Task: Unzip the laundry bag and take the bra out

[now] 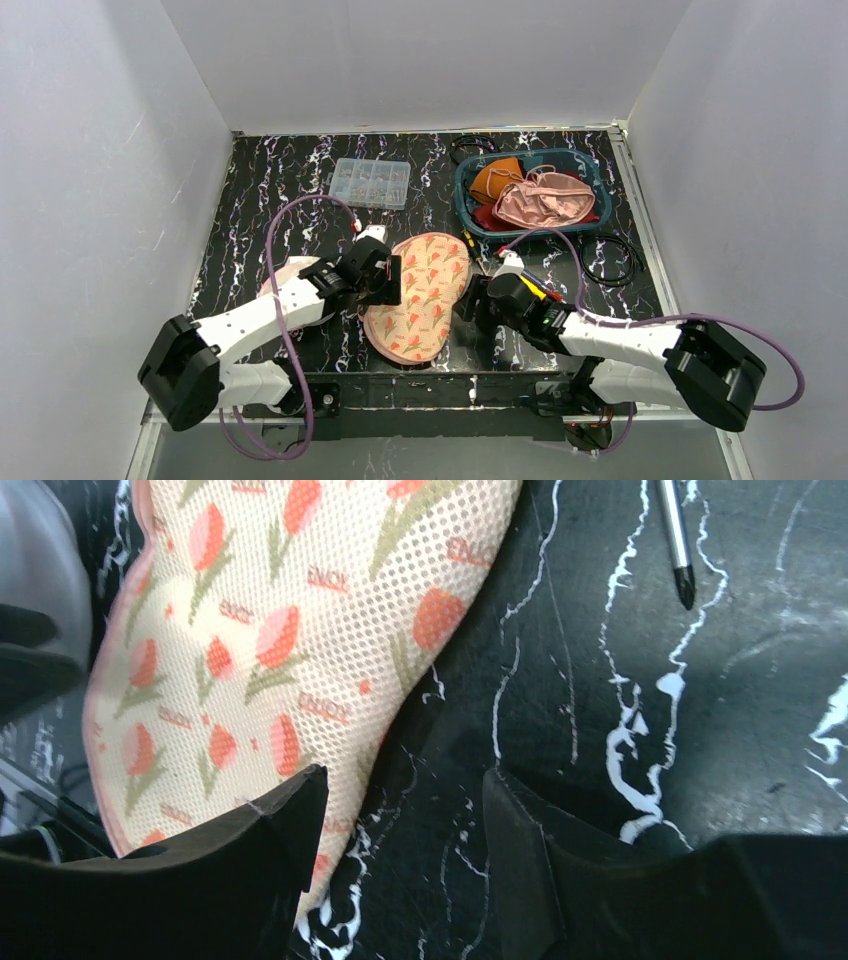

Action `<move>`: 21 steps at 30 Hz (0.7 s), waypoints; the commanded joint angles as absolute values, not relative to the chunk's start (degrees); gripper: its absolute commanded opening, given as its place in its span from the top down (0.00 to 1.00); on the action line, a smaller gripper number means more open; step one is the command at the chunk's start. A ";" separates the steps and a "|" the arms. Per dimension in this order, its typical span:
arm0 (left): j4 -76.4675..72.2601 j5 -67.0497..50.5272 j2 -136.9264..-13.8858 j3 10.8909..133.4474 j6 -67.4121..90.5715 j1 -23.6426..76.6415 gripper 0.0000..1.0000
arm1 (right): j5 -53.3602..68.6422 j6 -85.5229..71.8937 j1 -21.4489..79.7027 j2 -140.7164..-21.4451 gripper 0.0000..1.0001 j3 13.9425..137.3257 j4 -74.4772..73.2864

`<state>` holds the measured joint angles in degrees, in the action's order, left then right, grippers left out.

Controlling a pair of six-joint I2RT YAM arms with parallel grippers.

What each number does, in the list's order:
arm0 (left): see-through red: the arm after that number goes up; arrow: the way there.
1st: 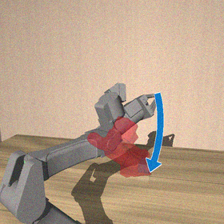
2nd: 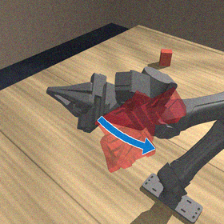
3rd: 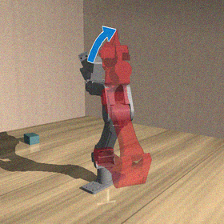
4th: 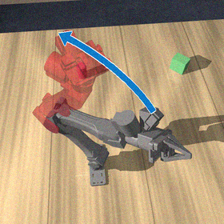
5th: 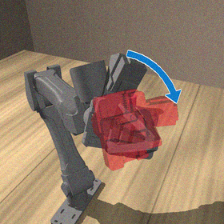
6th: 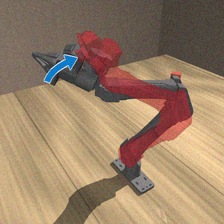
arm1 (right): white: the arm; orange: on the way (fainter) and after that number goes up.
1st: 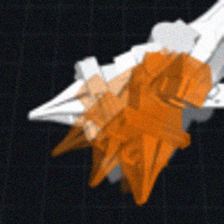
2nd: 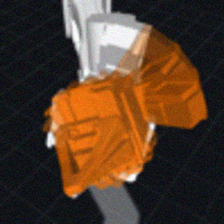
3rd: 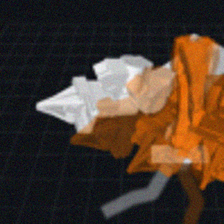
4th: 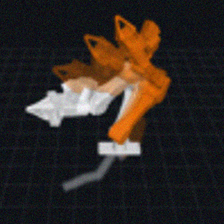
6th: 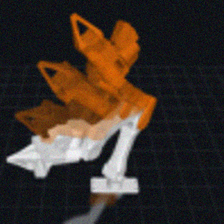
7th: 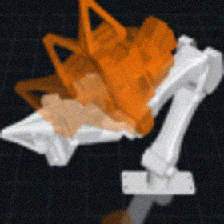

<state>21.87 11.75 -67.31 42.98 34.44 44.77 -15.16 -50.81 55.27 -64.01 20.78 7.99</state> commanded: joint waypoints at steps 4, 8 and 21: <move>17.08 12.95 -71.48 38.51 37.18 43.01 0.32 | -16.90 -54.11 55.39 -70.76 0.38 22.41 18.24; 15.17 13.04 -71.38 36.47 38.37 42.66 0.30 | -16.17 -54.18 55.38 -76.25 0.44 25.12 18.92; 10.02 7.05 -68.81 31.46 39.29 42.58 0.30 | -12.74 -53.73 55.57 -89.11 0.53 32.03 17.97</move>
